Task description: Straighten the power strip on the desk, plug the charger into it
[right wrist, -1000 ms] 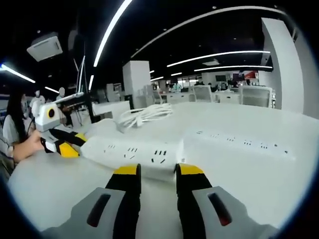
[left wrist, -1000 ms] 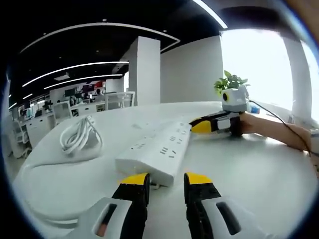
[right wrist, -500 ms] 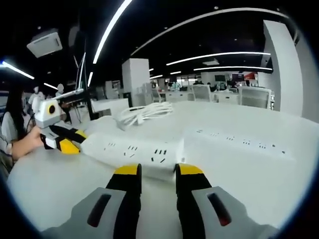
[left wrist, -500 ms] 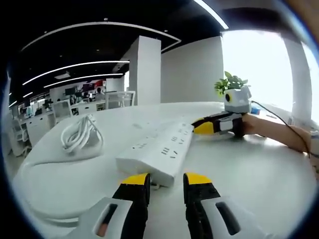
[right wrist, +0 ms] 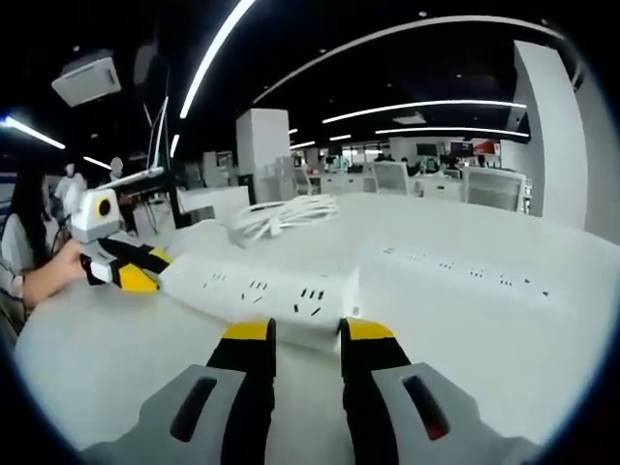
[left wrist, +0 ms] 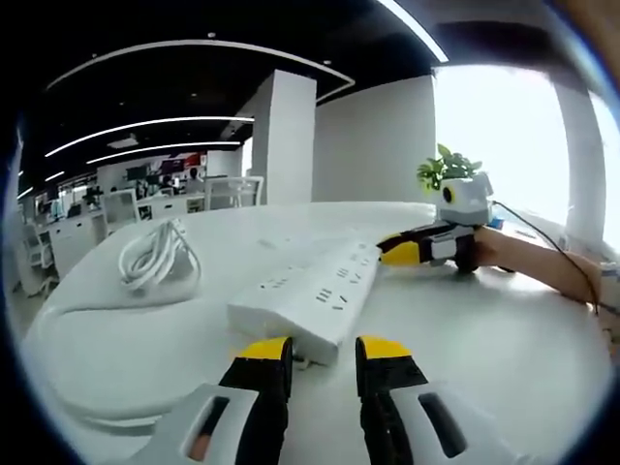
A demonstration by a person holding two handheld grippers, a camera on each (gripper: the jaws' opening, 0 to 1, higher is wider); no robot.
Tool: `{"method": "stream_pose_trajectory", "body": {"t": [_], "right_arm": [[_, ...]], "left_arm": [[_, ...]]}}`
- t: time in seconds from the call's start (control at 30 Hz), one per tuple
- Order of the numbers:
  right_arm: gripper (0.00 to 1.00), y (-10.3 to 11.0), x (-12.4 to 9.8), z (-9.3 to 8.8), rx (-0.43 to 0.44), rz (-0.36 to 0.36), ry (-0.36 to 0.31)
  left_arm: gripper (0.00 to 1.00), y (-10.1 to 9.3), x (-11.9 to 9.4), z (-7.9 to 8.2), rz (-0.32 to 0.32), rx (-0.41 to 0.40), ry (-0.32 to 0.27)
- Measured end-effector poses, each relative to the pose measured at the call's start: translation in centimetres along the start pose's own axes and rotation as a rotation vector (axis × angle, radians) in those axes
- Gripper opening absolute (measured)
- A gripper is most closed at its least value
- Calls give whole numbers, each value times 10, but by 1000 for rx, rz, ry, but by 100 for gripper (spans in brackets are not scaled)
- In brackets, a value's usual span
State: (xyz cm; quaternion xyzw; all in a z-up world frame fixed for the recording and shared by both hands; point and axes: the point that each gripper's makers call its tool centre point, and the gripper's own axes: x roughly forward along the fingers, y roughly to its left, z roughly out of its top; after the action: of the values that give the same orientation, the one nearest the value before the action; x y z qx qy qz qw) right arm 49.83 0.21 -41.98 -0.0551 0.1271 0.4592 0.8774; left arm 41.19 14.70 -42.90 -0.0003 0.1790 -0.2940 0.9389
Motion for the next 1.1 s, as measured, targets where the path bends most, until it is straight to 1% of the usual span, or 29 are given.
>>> {"method": "stream_pose_trajectory", "body": {"t": [0.2, 0.9, 1.0, 1.1], "right_arm": [[25, 3, -4, -2, 4, -1, 2], [25, 14, -16, -6, 0, -16, 16], [25, 14, -17, -6, 4, -21, 12], [25, 14, -19, -6, 26, -24, 6]], "left_arm": [[24, 1, -1, 0, -2, -22, -5], [23, -5, -7, -4, -2, -1, 21], [23, -6, -8, -4, -3, -5, 24], [23, -7, -9, -5, -3, 1, 30]]}}
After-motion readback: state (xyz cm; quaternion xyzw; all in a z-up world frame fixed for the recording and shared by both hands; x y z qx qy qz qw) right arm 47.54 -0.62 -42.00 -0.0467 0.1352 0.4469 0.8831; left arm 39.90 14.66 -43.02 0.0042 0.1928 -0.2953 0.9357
